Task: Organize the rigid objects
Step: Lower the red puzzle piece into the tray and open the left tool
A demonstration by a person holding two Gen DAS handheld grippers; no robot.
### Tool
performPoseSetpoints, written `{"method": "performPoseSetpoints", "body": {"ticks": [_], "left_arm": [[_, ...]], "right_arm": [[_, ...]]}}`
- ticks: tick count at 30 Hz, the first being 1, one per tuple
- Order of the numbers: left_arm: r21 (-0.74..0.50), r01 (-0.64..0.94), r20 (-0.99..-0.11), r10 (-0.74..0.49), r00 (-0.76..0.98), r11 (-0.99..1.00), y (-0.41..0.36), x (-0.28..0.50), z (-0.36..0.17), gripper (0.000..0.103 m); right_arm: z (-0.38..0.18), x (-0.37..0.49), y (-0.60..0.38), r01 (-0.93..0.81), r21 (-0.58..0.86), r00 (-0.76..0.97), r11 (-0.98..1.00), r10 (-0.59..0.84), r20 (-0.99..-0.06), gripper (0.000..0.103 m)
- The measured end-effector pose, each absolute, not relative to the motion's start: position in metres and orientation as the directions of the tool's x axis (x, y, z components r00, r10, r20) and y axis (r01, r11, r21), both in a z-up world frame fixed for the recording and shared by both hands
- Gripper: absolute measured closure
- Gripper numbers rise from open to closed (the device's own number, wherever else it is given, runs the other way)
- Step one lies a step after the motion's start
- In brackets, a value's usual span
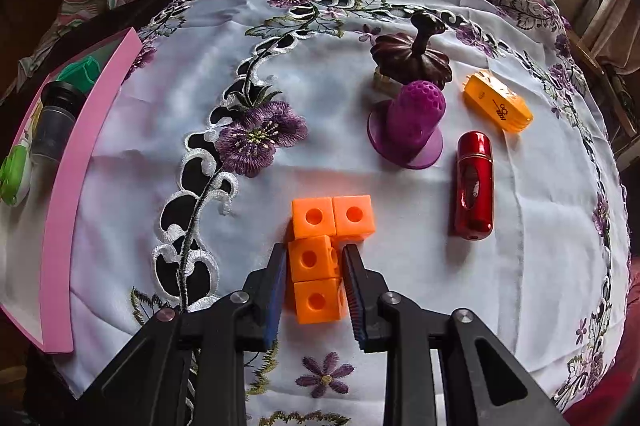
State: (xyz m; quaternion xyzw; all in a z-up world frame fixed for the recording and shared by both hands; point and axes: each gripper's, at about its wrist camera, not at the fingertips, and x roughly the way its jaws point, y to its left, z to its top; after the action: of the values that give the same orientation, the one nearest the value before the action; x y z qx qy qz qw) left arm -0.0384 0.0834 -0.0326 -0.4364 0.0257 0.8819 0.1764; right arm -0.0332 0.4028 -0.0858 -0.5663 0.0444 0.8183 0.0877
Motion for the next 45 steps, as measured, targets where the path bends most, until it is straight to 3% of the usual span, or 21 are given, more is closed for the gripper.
{"method": "performPoseSetpoints", "body": {"ticks": [16, 25, 45], "left_arm": [[-0.174, -0.302, -0.812, 0.310, -0.495, -0.937, 0.071, -0.040, -0.048, 0.055], [-0.272, -0.314, -0.816, 0.391, -0.425, -0.910, 0.069, -0.061, -0.059, 0.055], [-0.195, -0.337, -0.826, 0.339, -0.450, -0.921, 0.111, -0.141, -0.076, 0.053]], "right_arm": [[-0.087, -0.034, 0.407, -0.199, -0.005, -0.339, -0.980, 0.074, -0.938, 0.076], [-0.087, -0.035, 0.405, -0.197, -0.012, -0.340, -0.980, 0.080, -0.937, 0.076], [-0.085, -0.035, 0.405, -0.187, -0.018, -0.341, -0.982, 0.083, -0.936, 0.076]]}}
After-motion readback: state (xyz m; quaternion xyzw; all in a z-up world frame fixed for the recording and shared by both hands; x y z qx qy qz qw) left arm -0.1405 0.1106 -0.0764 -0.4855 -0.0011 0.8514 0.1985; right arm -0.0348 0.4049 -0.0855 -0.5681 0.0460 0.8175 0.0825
